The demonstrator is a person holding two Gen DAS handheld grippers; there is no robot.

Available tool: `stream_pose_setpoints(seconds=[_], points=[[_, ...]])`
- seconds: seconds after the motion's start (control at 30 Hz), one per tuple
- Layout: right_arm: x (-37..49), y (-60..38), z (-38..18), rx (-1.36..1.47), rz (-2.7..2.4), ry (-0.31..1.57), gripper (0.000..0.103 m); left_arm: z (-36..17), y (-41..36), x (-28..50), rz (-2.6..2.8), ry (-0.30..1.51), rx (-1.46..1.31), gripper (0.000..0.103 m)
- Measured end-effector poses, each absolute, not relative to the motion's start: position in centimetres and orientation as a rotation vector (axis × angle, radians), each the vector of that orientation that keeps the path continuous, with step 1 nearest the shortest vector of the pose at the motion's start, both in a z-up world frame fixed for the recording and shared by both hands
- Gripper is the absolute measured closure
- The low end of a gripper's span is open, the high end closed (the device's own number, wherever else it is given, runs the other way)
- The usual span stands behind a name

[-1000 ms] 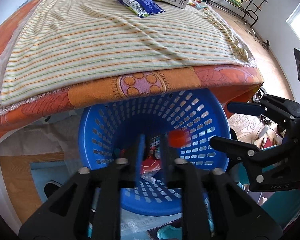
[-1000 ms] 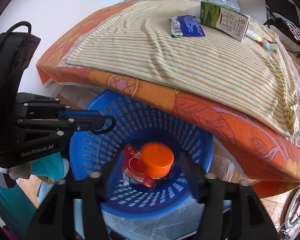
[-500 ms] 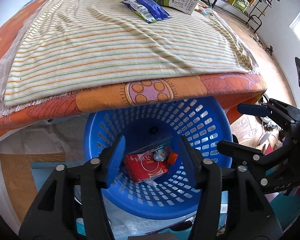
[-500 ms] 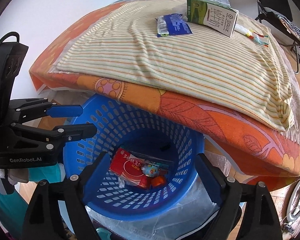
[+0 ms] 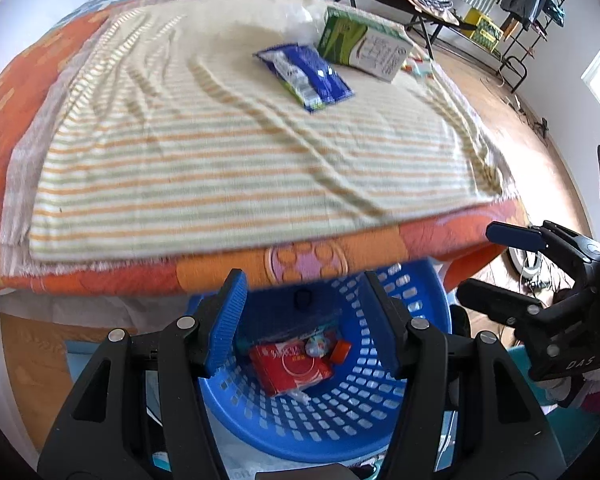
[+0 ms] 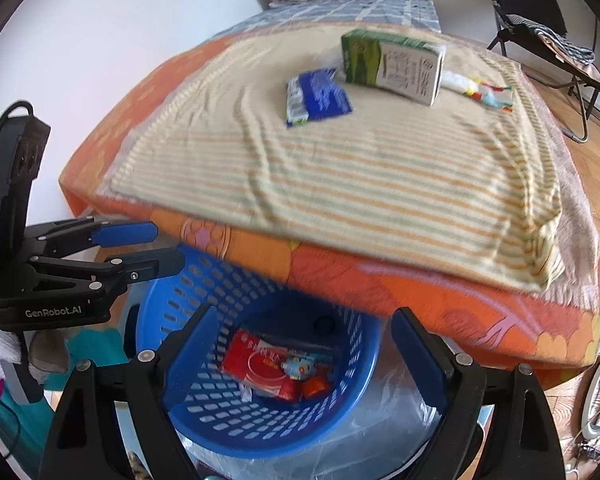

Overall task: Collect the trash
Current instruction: 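Grasp the blue snack wrapper with the left gripper while the right gripper grasps the green milk carton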

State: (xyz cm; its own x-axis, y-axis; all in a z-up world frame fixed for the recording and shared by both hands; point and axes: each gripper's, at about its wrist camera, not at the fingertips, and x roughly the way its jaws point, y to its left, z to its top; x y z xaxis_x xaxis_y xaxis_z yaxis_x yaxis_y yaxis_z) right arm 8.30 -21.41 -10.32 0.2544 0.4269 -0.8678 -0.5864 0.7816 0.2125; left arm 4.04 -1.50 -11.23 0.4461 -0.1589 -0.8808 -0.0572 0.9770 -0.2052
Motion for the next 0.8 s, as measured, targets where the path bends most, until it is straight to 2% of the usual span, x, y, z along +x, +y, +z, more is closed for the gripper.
stream_pose_setpoints(seconds=[0.4,0.8], points=[[13.7,-22.0,-5.6,-0.101,0.682,0.978,0.013,-9.6,-1.6,8.3,-0.061,1.086,-0.264,0.043],[24.9,-22.0,-2.9,-0.041,0.642,0.938,0.013,-9.9,-1.6,14.3,-0.027,1.092,-0.346,0.043]])
